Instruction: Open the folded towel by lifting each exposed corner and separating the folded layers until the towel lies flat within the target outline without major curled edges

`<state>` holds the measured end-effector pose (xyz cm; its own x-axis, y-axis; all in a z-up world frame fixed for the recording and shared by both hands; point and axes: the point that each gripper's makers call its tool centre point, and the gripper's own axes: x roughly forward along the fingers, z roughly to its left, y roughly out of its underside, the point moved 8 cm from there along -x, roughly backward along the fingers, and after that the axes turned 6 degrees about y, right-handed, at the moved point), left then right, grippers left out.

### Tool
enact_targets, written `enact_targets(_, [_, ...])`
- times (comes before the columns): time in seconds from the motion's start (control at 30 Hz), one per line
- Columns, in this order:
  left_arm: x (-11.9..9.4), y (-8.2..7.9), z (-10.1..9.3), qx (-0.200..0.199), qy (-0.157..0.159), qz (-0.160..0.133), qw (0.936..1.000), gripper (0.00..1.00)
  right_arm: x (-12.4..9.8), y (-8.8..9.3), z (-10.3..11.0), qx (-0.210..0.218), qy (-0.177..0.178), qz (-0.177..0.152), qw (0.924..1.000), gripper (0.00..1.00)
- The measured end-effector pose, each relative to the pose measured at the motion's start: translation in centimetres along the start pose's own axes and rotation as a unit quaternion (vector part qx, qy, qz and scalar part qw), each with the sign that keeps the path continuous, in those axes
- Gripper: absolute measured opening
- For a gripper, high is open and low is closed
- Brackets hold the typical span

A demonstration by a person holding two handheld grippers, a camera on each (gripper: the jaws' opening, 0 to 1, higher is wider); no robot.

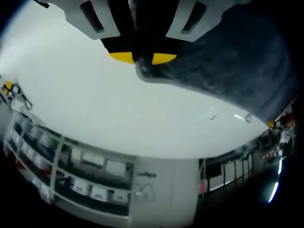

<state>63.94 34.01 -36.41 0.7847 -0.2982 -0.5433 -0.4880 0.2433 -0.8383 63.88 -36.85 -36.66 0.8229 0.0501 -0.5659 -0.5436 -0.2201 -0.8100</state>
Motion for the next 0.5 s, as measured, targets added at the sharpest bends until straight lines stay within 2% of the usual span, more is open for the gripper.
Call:
enact_targets(0.1, [-0.1, -0.5, 0.9, -0.009, -0.022, -0.042, 0.9989, 0.80, -0.2, -0.1, -0.5, -0.014, 0.025, -0.016, 0.9995, 0.47])
enact_targets(0.13, [0.0, -0.7, 1.2, -0.010, -0.023, -0.059, 0.9979, 0.98, -0.2, -0.2, -1.0, -0.013, 0.051, -0.025, 0.9983, 0.70])
enact_targets(0.17, [0.0, -0.9, 1.4, -0.012, -0.026, -0.070, 0.9971, 0.98, -0.2, -0.3, -1.3, -0.011, 0.063, -0.031, 0.9975, 0.91])
enact_targets(0.2, [-0.4, -0.8, 1.7, -0.014, -0.028, -0.065, 0.9974, 0.99, -0.2, -0.4, -1.3, -0.011, 0.061, -0.034, 0.9975, 0.96])
enact_targets(0.23, [-0.5, -1.1, 2.3, -0.012, -0.044, -0.072, 0.9964, 1.00, -0.2, -0.2, -1.4, -0.009, 0.066, -0.032, 0.9972, 1.00])
enact_targets(0.3, [-0.7, -1.5, 3.1, -0.005, -0.064, -0.079, 0.9948, 1.00, -0.5, -0.1, -1.5, -0.005, 0.066, -0.038, 0.9971, 1.00])
enact_targets(0.37, [-0.7, -1.7, 3.7, -0.007, -0.062, -0.076, 0.9952, 1.00, -0.4, -0.1, -1.6, 0.000, 0.064, -0.039, 0.9972, 1.00])
enact_targets(0.5, [-0.9, -2.1, 4.1, -0.015, -0.060, -0.077, 0.9951, 1.00, -0.6, -0.3, -2.1, -0.011, 0.090, -0.043, 0.9949, 1.00])
